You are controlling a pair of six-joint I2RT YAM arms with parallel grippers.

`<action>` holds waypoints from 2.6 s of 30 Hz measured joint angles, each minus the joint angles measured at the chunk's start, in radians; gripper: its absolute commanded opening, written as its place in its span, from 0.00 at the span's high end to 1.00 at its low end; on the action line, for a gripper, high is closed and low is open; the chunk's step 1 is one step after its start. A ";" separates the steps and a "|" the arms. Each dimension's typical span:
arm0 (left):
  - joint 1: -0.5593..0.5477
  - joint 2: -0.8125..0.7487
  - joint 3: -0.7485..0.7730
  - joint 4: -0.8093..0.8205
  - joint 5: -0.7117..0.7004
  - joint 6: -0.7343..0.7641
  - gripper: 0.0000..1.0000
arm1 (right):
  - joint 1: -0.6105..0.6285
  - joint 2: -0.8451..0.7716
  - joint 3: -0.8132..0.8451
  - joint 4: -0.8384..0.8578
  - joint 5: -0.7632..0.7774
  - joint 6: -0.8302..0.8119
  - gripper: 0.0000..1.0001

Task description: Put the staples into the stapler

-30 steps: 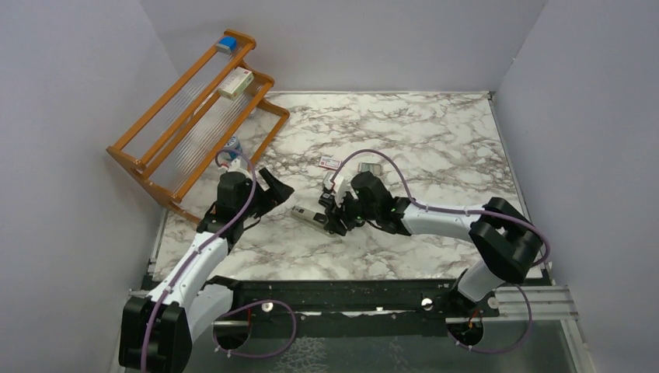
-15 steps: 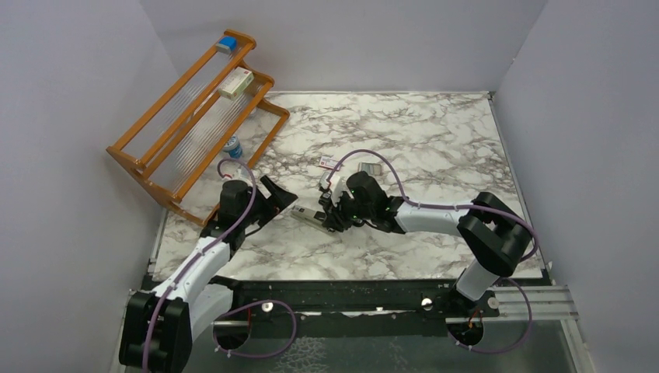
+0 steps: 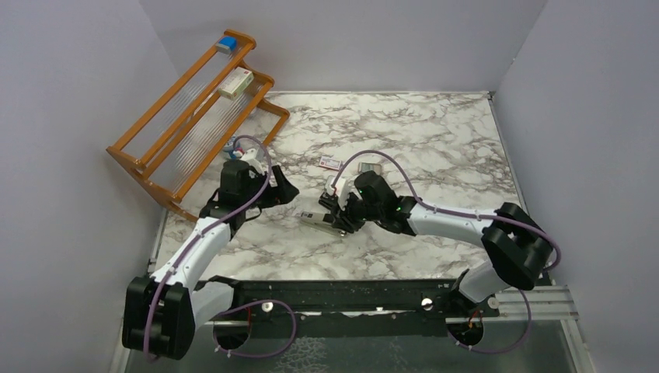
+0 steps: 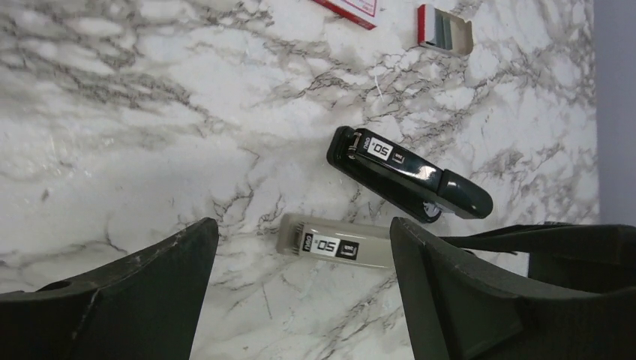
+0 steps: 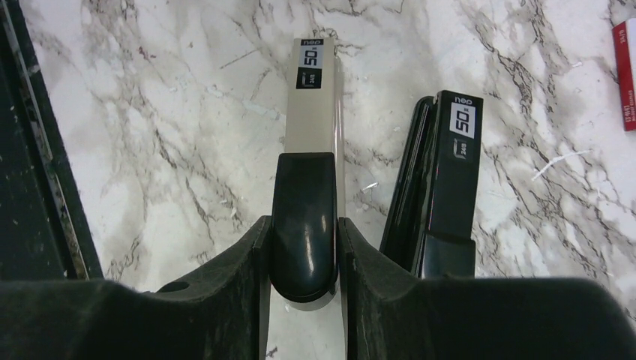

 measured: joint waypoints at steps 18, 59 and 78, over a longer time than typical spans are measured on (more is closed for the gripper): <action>-0.212 -0.024 0.034 -0.080 0.373 1.018 0.33 | 0.000 -0.247 -0.090 -0.207 -0.002 -0.046 0.90; -0.466 0.438 0.174 -0.165 0.327 1.506 0.84 | -0.001 -0.858 -0.369 -0.146 0.409 0.578 0.46; -0.667 0.478 0.245 -0.105 0.034 0.872 1.00 | -0.001 -0.945 -0.508 -0.300 0.702 1.308 0.18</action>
